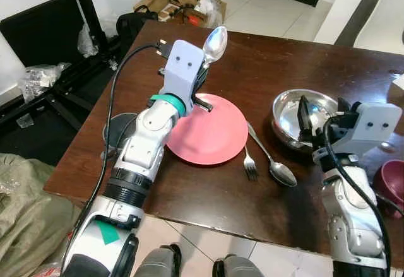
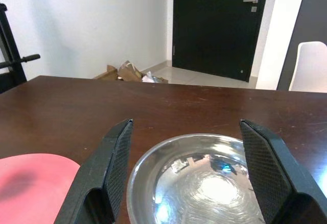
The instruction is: Setting the table
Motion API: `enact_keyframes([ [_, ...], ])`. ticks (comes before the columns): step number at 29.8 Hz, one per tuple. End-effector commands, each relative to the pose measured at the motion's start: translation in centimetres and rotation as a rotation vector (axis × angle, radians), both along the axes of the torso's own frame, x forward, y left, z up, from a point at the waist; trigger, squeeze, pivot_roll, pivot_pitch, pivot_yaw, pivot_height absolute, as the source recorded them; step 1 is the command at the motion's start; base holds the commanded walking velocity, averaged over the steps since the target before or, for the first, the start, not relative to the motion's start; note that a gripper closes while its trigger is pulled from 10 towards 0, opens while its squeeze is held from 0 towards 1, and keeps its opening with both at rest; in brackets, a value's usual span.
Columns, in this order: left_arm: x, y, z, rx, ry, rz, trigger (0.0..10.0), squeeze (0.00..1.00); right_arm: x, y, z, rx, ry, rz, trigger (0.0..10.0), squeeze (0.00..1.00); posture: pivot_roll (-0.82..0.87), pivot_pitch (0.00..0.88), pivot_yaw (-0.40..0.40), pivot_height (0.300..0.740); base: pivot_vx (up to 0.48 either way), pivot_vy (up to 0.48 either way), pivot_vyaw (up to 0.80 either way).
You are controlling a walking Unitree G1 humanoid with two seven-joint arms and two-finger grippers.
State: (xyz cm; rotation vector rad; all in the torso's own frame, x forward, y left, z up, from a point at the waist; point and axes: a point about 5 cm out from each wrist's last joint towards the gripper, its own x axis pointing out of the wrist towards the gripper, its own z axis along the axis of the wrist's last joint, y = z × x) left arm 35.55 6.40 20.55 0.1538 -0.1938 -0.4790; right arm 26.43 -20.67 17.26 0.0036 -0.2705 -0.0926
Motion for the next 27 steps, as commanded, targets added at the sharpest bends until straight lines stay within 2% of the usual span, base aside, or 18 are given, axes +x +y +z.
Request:
enact_keyframes([
  [1, 0.2, 0.1, -0.3, 0.073, 0.015, -0.067, 10.0, 0.00, -0.2, 0.1, 0.3, -0.038, -0.014, -0.004, 10.0, 0.00, -0.03, 0.000, 0.060, 0.740, 0.000, 0.000, 0.00],
  [4, 0.3, 0.4, -0.4, 0.117, 0.022, -0.099, 10.0, 0.00, -0.2, 0.2, 0.7, -0.054, -0.025, -0.005, 10.0, 0.00, -0.03, 0.000, 0.063, 0.740, 0.000, 0.000, 0.00],
  [5, 1.0, 1.4, -0.5, 0.185, 0.080, -0.148, 10.0, 0.00, -0.5, 0.2, 1.9, -0.085, -0.067, -0.027, 10.0, 0.00, -0.04, 0.000, 0.080, 0.740, 0.000, 0.000, 0.00],
  [9, 1.3, 1.7, -0.3, 0.192, 0.103, -0.172, 10.0, 0.00, -0.8, 0.1, 2.4, -0.098, -0.088, -0.040, 10.0, 0.00, -0.04, 0.000, 0.092, 0.740, 0.000, 0.000, 0.00],
  [11, 2.5, 1.5, 0.5, 0.191, 0.134, -0.166, 10.0, 0.00, -1.4, -0.2, 3.3, -0.103, -0.118, -0.064, 10.0, 0.00, -0.05, 0.023, 0.121, 0.740, 0.000, 0.000, 0.00],
  [14, 3.0, 1.2, 0.9, 0.192, 0.135, -0.149, 10.0, 0.00, -1.6, -0.4, 3.6, -0.103, -0.127, -0.072, 10.0, 0.00, -0.05, 0.023, 0.121, 0.740, 0.000, 0.000, 0.00],
  [15, 3.5, 0.0, 1.2, 0.215, 0.132, -0.155, 10.0, 0.00, -1.9, -0.6, 4.0, -0.104, -0.140, -0.082, 10.0, 0.00, -0.05, 0.038, 0.138, 0.740, 0.000, 0.000, 0.00],
  [17, 3.5, 0.0, 1.2, 0.215, 0.132, -0.155, 10.0, 0.00, -1.9, -0.6, 4.0, -0.104, -0.140, -0.082, 10.0, 0.00, -0.05, 0.038, 0.138, 0.740, 0.000, 0.000, 0.00],
  [19, 3.4, -3.0, 1.2, 0.245, 0.130, -0.237, 10.0, 0.00, -2.5, -1.4, 4.9, -0.113, -0.164, -0.115, 10.0, 0.00, -0.07, 0.054, 0.152, 0.740, 0.000, 0.000, 0.00],
  [20, 3.4, -3.0, 1.2, 0.245, 0.130, -0.237, 10.0, 0.00, -2.5, -1.4, 4.9, -0.113, -0.164, -0.115, 10.0, 0.00, -0.07, 0.054, 0.152, 0.740, 0.000, 0.000, 0.00],
  [21, 3.2, -4.2, 1.2, 0.249, 0.135, -0.279, 10.0, 0.00, -2.8, -1.8, 5.2, -0.116, -0.171, -0.135, 10.0, 0.00, -0.07, 0.056, 0.157, 0.740, 0.000, 0.000, 0.00],
  [22, 3.2, -4.2, 1.2, 0.249, 0.135, -0.279, 10.0, 0.00, -2.8, -1.8, 5.2, -0.116, -0.171, -0.135, 10.0, 0.00, -0.07, 0.056, 0.157, 0.740, 0.000, 0.000, 0.00],
  [23, 3.0, -5.1, 1.2, 0.258, 0.129, -0.300, 10.0, 0.00, -3.1, -2.2, 5.3, -0.121, -0.174, -0.155, 10.0, 0.00, -0.09, 0.061, 0.168, 0.740, 0.000, 0.000, 0.00],
  [27, 2.7, -6.3, 1.1, 0.283, 0.115, -0.326, 10.0, 0.00, -3.8, -2.7, 5.5, -0.130, -0.173, -0.187, 10.0, 0.00, -0.11, 0.070, 0.186, 0.740, 0.000, 0.000, 0.00],
])
